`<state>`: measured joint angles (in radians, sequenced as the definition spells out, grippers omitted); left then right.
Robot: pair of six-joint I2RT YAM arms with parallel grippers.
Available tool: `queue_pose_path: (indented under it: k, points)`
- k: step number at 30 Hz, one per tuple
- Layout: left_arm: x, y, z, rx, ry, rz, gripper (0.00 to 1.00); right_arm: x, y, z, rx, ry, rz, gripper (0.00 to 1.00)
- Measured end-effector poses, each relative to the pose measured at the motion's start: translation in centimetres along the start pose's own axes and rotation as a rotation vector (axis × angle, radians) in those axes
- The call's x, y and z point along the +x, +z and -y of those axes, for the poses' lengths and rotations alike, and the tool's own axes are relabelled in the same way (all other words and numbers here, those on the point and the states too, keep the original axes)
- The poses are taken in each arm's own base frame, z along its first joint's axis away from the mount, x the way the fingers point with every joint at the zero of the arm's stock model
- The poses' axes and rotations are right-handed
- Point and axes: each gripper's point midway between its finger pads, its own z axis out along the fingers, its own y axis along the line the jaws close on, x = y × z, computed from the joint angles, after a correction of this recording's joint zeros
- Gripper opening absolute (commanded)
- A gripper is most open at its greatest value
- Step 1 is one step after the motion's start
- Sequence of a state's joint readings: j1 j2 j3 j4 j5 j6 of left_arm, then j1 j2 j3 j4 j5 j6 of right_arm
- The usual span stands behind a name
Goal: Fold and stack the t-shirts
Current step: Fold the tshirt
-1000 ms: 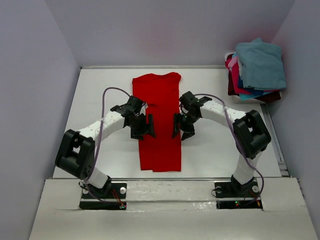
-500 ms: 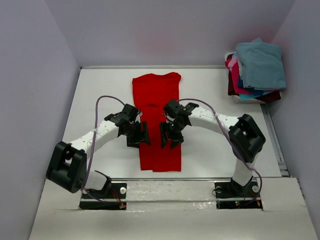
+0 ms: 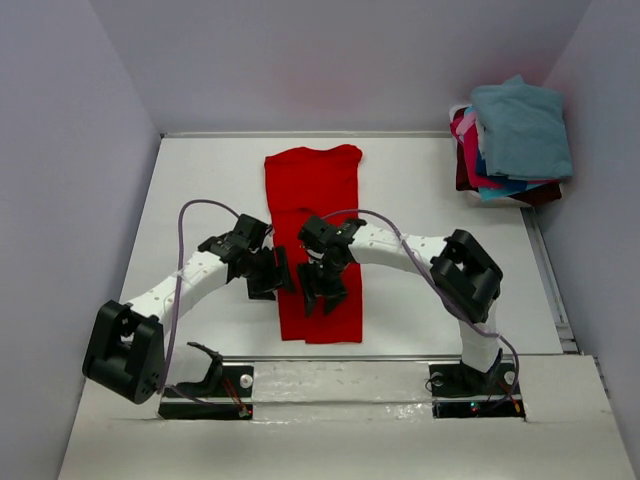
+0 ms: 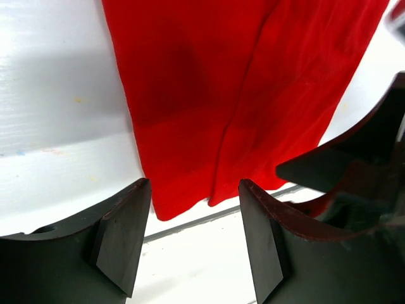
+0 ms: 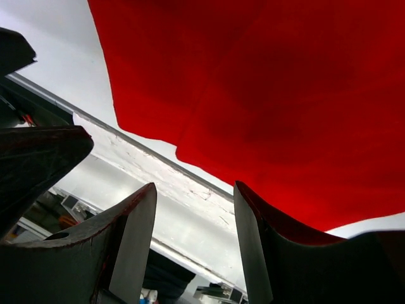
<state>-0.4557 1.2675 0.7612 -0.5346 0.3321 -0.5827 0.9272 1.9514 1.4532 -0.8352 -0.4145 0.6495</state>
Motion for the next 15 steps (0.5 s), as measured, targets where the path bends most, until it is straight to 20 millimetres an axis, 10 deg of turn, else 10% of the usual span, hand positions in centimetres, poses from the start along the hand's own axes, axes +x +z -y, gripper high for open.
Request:
queue_pose_path:
  k: [15]
  points:
    - [-2.3, -1.5, -1.2, 0.021, -0.052, 0.079, 0.68, 1.7, 2.2, -1.7, 0.065, -0.019, -0.054, 0.49]
